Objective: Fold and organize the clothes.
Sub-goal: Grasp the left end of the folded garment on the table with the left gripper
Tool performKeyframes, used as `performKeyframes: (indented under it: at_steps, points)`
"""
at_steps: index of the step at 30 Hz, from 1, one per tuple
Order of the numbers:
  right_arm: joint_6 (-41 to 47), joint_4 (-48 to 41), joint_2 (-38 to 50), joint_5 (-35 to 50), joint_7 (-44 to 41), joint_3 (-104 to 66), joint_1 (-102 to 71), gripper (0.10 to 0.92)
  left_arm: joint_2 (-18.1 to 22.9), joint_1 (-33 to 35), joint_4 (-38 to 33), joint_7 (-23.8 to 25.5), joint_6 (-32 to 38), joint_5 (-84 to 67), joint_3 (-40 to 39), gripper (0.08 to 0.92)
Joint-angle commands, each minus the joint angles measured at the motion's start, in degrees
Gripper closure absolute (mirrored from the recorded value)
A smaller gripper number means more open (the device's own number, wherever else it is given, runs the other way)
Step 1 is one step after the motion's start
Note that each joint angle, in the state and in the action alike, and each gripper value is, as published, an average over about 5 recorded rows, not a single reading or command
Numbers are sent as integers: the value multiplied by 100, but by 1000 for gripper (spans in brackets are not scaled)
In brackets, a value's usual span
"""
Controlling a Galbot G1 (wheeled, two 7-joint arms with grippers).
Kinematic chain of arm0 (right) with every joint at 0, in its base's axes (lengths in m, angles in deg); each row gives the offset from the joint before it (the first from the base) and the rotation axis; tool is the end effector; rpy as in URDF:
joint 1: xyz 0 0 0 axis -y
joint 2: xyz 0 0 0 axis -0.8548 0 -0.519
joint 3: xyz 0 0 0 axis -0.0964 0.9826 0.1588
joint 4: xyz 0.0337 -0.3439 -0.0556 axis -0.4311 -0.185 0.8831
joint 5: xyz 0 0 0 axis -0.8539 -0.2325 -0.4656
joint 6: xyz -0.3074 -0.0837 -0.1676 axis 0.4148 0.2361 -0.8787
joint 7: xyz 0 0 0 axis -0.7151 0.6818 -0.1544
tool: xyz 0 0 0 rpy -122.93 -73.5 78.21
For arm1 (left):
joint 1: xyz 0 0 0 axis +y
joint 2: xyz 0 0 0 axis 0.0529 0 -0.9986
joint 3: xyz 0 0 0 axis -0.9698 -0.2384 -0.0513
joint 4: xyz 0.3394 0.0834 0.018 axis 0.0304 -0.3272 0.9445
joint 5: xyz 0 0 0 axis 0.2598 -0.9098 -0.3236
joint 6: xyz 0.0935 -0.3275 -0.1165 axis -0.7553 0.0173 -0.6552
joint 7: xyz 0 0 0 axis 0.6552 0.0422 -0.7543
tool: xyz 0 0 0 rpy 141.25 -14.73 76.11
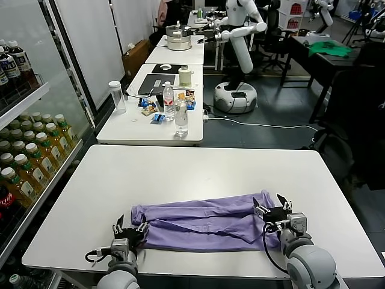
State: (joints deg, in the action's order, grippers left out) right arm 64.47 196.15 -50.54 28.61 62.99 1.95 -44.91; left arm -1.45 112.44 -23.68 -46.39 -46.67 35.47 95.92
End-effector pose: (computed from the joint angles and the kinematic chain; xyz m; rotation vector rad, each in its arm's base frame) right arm 0.2631 -0.0506 -0.2422 0.1189 -2.7364 0.1800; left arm 0.2297 -0.0207 -0.3193 0.1909 -2.7020 -0.1239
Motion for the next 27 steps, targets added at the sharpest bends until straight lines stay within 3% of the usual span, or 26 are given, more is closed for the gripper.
performKeyframes:
  at_steps: [1,8,17,27]
  points:
    - [-2,47,-9,-43,-4,-13,-64,203,263,75,164,-112,-5,32,-75,406]
    - [0,112,22,-17,-1,-66,-105,203,-6,157,85,204,182,-346,118,614]
    - [-22,197,53,37,9,-186,-192,203,-1255,250,40,521,359,-1391,1255,855]
    - [-39,177,72,111,18,-176,-73,203,-2621,249,532,839,417,-2473,3121,877]
